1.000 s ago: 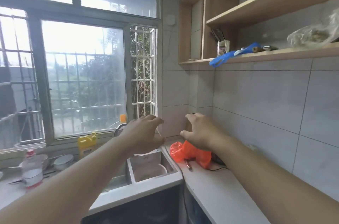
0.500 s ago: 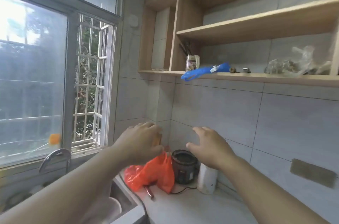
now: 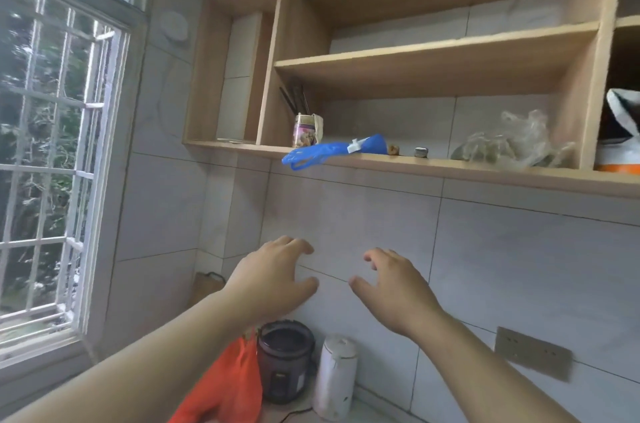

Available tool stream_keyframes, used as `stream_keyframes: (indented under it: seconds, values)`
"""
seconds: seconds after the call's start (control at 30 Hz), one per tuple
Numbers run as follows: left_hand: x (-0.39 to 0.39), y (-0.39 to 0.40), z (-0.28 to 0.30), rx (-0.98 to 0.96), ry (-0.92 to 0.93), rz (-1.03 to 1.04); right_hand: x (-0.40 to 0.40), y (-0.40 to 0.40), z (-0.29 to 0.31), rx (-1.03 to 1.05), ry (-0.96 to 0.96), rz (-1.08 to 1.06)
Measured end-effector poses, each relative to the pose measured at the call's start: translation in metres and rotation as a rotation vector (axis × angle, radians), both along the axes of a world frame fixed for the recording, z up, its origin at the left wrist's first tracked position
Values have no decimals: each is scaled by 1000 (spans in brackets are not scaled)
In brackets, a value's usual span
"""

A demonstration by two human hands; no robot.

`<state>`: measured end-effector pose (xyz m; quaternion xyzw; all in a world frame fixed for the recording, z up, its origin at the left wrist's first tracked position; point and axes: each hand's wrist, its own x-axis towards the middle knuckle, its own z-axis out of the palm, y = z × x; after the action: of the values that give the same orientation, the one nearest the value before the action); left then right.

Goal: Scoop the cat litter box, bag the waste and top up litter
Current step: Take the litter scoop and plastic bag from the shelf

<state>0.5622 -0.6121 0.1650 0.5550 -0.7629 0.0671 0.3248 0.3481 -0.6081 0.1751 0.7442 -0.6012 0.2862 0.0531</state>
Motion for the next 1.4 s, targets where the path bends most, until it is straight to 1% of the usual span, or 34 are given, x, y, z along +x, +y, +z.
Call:
stream_keyframes:
  seconds: [0.13,0.33,0.43,0.63,0.77,0.93,1.07,1.2,1.4]
  values:
    - [-23,-49,30,-59,45,-13,-14,-48,12,-40,-171,12]
    - [-26,-105,65,-121,121,-20,-18,-105,53,-22,-650,94]
    - [-21,-135,74,-121,163,-36,-12,-129,79,-12,-796,121]
    - [-9,-188,79,-112,173,-86,12,-181,126,-65,-854,96]
    - [1,-219,81,-109,158,-149,41,-208,156,-274,-680,-22]
    - [17,-248,90,-97,147,-228,65,-243,181,-234,-682,-86]
    - [25,-264,94,-77,179,-282,70,-268,190,-198,-775,-153]
    - [30,-274,98,-58,220,-330,72,-283,193,-211,-886,-146]
    - [33,-288,106,-45,364,-395,78,-286,196,-388,-1003,-60]
